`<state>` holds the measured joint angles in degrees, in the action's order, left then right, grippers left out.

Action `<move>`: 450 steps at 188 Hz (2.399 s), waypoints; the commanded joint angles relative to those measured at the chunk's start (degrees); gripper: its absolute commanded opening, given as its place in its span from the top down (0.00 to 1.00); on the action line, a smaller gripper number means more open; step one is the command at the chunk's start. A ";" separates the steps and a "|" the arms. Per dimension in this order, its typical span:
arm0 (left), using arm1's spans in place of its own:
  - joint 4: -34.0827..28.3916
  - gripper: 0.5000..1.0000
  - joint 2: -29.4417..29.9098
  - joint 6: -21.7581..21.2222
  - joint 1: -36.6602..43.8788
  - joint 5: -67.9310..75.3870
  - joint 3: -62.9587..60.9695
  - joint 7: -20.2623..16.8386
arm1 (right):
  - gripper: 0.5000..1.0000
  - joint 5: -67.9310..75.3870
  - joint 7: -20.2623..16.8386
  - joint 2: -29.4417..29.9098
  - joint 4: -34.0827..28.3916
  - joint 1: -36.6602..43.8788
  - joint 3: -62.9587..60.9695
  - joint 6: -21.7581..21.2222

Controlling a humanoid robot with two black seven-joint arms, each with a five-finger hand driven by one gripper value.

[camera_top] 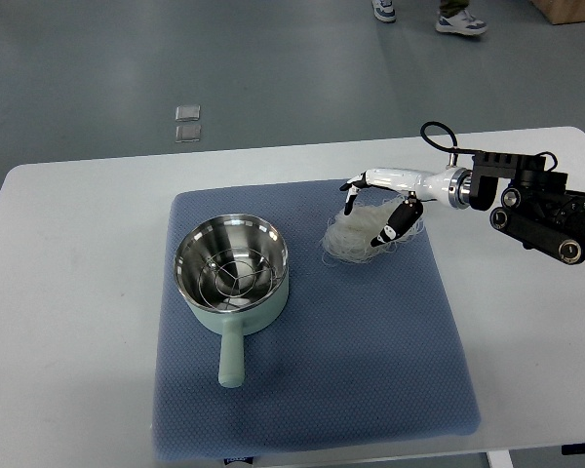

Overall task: Put vermicelli into pot with right hand
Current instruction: 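Close the right hand fingers around the vermicelli bundle, then lift the vermicelli with the right hand and carry it toward the pot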

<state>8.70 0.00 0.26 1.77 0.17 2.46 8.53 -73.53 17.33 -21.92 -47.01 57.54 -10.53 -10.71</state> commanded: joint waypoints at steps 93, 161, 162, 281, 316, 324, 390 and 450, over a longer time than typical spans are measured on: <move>0.00 0.00 0.00 0.00 0.08 0.00 0.00 0.00 | 0.28 -0.03 -0.01 0.57 1.57 -1.29 2.62 5.43; 0.00 0.00 0.00 0.00 -0.01 0.00 0.00 0.00 | 0.97 -0.03 -0.01 1.36 1.57 -1.38 4.29 6.84; 0.00 0.00 0.00 0.00 -0.01 0.00 0.00 0.00 | 0.97 -0.03 -0.01 1.36 1.57 -1.38 4.29 6.84; 0.00 0.00 0.00 0.00 -0.01 -0.08 0.00 0.00 | 1.00 0.06 1.57 1.27 1.49 2.84 4.38 6.23; 0.00 0.00 0.00 0.00 -0.01 0.00 0.00 0.00 | 1.00 0.76 1.75 0.48 1.14 5.12 4.03 6.05; 0.00 0.00 0.00 0.00 -0.01 -0.08 0.00 0.00 | 1.00 0.93 1.92 0.22 0.87 5.91 3.94 6.05; 0.00 0.00 0.00 0.00 -0.01 0.00 0.00 0.00 | 1.00 2.87 5.26 -2.07 -0.36 16.64 3.32 0.95; 0.00 0.00 0.00 0.00 -0.01 0.00 0.00 0.00 | 1.00 3.83 9.66 -0.66 -0.80 23.32 3.23 -3.18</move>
<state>8.70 0.00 0.26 1.76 0.17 2.46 8.53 -69.99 24.92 -23.32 -47.45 79.14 -7.26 -13.09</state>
